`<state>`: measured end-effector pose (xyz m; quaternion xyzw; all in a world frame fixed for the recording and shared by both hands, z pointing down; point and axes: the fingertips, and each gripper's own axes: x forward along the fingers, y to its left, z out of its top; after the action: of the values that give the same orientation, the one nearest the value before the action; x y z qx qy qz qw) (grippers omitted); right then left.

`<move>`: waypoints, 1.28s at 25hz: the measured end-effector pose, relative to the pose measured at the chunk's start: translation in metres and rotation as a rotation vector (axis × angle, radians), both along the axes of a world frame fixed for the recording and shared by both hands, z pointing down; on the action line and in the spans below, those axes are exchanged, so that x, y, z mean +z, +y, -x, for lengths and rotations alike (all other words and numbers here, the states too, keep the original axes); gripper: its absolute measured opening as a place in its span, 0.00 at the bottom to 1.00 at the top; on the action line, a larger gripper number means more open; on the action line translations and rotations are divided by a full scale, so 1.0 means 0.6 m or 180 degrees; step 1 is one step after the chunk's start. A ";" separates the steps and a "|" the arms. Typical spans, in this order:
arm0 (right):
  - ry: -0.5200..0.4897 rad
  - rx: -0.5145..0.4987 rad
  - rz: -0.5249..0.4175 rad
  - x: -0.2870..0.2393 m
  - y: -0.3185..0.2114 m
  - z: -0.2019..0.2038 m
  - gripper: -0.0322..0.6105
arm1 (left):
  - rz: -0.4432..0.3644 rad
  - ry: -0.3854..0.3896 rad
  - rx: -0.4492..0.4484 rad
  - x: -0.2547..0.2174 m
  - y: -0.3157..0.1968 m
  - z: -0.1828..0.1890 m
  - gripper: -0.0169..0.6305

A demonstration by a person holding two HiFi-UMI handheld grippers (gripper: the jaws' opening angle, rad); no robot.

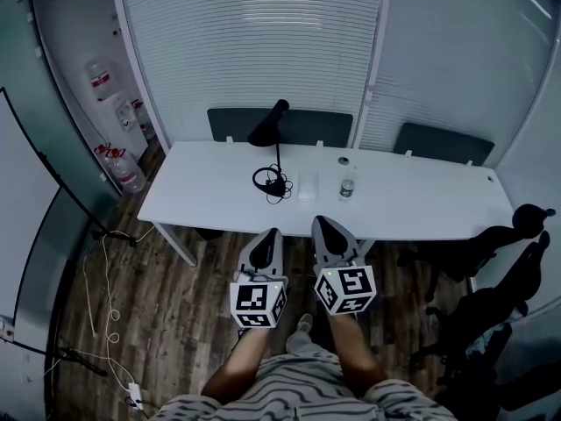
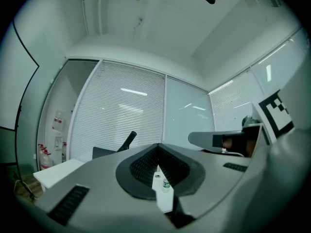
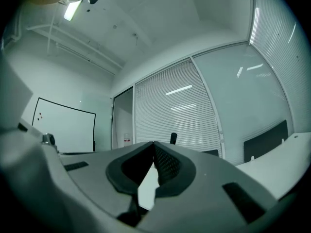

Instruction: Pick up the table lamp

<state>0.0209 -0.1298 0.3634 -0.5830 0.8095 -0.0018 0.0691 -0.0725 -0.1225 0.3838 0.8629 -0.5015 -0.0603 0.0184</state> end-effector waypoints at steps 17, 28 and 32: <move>-0.0047 -0.0050 0.0098 0.035 -0.241 -0.060 0.07 | 0.0053 -0.0068 -0.0075 0.022 -0.254 -0.058 0.03; -0.0044 -0.0160 0.0168 0.051 -0.354 -0.097 0.07 | 0.0146 -0.0154 -0.0099 0.042 -0.371 -0.110 0.03; -0.0044 -0.0192 0.0211 0.059 -0.378 -0.110 0.07 | 0.0179 -0.0135 -0.0176 0.050 -0.395 -0.114 0.03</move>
<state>0.0866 -0.3568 0.3991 -0.5603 0.8257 -0.0347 0.0552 -0.0040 -0.3598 0.4137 0.8489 -0.5269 -0.0284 0.0303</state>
